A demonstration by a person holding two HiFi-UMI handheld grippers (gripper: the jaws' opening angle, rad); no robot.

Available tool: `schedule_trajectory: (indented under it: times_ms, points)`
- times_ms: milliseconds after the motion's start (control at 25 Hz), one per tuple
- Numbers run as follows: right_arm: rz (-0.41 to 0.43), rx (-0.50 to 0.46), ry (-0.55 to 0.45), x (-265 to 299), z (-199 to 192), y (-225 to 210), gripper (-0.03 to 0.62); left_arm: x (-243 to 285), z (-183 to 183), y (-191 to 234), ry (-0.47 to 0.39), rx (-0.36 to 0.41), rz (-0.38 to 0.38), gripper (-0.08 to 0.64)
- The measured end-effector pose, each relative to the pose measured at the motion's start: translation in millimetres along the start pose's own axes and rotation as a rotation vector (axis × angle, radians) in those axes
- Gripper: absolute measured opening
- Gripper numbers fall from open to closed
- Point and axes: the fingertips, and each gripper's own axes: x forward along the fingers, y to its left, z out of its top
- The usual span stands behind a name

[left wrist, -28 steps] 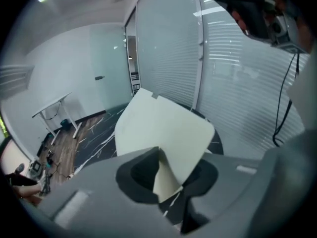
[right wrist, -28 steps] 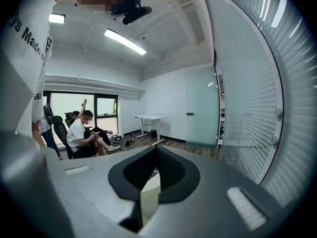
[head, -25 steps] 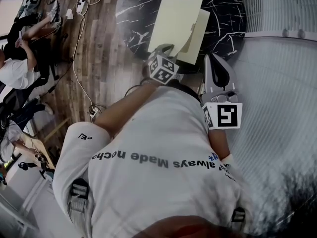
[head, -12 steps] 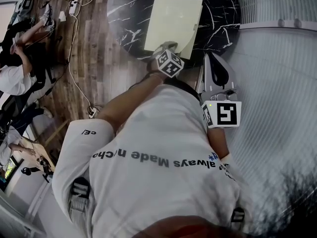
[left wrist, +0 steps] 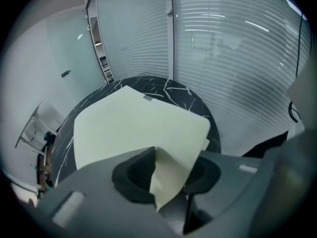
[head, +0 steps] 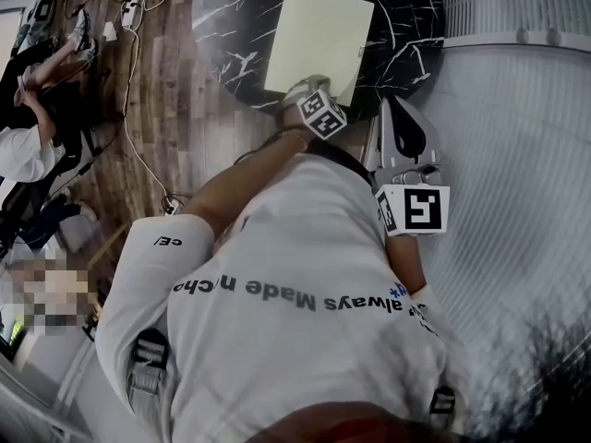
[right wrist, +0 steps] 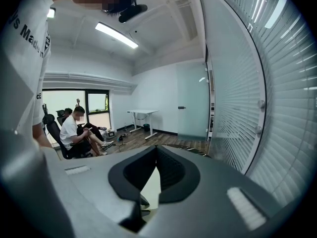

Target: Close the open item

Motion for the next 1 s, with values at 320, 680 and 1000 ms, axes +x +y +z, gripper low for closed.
schedule_trajectory:
  times_ms: [320,680,1000]
  points:
    - [0.0,0.009,0.036,12.5,-14.8,-0.4,0.002,10.6,-7.2,-4.1,0.073,0.049,-0.007,0.133]
    - [0.02,0.04,0.398,139.4,-184.8,-54.1,0.002,12.6,-8.6,-4.4,0.085,0.061,-0.019,0.135]
    - [0.012,-0.003,0.594,204.2,-290.6,-73.0,0.002,14.1,-6.5,-4.1,0.082,0.065,-0.026,0.135]
